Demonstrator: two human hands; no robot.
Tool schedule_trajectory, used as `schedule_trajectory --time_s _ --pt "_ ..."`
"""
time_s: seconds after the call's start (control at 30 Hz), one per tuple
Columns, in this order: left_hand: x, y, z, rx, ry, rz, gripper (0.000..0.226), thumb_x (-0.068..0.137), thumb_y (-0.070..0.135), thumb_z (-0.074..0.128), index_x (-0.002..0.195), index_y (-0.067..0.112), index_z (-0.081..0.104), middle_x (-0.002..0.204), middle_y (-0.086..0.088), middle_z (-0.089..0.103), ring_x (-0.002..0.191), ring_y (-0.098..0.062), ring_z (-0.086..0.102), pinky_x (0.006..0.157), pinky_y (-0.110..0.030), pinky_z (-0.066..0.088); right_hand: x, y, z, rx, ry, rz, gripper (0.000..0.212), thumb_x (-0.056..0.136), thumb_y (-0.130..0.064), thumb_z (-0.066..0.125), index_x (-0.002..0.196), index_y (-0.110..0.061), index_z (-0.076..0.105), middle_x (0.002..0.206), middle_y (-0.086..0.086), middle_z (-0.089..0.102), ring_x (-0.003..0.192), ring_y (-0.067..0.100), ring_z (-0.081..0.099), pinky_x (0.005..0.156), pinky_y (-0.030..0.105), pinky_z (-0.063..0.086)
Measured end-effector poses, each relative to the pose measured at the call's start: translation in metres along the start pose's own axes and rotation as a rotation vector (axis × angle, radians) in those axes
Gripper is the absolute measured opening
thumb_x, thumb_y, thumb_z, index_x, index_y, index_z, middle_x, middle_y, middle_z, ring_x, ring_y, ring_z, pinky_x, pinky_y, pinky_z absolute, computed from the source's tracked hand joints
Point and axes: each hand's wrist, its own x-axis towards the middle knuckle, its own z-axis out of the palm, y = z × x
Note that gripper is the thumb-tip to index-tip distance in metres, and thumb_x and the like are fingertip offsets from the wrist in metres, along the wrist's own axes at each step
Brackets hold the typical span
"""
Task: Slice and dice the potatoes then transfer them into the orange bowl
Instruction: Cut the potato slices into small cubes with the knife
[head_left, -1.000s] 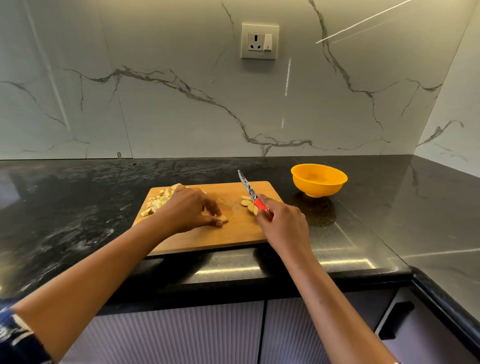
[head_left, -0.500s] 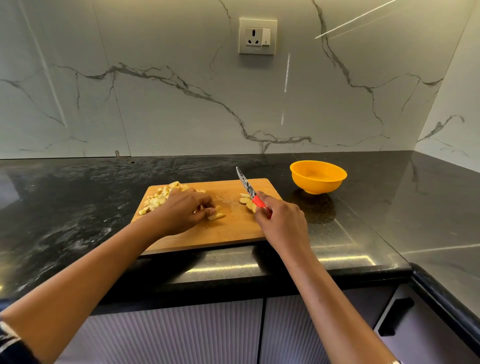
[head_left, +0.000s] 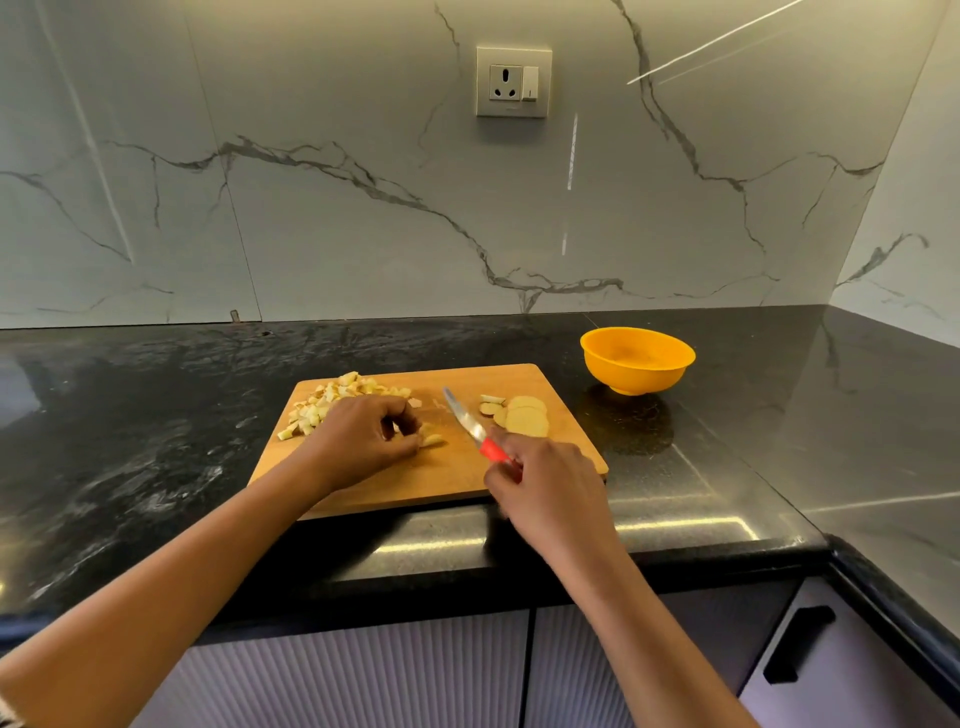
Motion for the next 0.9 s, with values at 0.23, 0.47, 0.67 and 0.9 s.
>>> schedule_trajectory --time_s 0.23,0.47,0.67,0.9 --pt "-0.005 -0.004 -0.004 -0.127 0.04 -0.037 0.011 0.078 0.021 0.075 0.085 0.027 0.068 0.086 0.01 0.067 0.083 -0.006 0.061 0.071 -0.011 0.046 -0.008 -0.009 0.008 0.02 -0.06 -0.044 0.041 0.095 -0.035 0.05 0.136 -0.033 0.05 0.105 -0.011 0.067 0.079 0.002 0.048 0.059 0.017 0.032" --pt "-0.007 -0.003 -0.005 -0.274 0.021 -0.109 0.015 0.08 0.02 0.073 0.092 0.024 0.065 0.091 0.008 0.069 0.088 -0.004 0.063 0.079 -0.016 0.049 -0.01 -0.011 0.013 -0.031 -0.041 -0.035 0.043 0.096 -0.037 0.048 0.138 -0.033 0.048 0.105 -0.011 0.068 0.085 0.008 0.061 0.068 0.022 0.046" --pt "-0.009 -0.002 -0.005 -0.241 0.108 -0.099 0.016 0.082 0.019 0.071 0.092 0.026 0.061 0.09 0.011 0.066 0.087 0.001 0.061 0.072 -0.009 0.043 -0.009 -0.013 0.013 -0.05 -0.024 -0.036 0.042 0.096 -0.037 0.046 0.138 -0.032 0.047 0.105 -0.01 0.068 0.089 0.009 0.062 0.072 0.024 0.049" --pt "-0.019 -0.017 -0.008 0.104 0.189 0.103 0.014 0.077 0.034 0.075 0.089 0.029 0.071 0.08 0.016 0.067 0.076 -0.002 0.061 0.08 -0.038 0.052 -0.014 -0.016 0.011 -0.113 0.041 -0.078 0.043 0.099 -0.035 0.041 0.142 -0.031 0.041 0.112 -0.009 0.066 0.096 0.011 0.061 0.072 0.023 0.042"
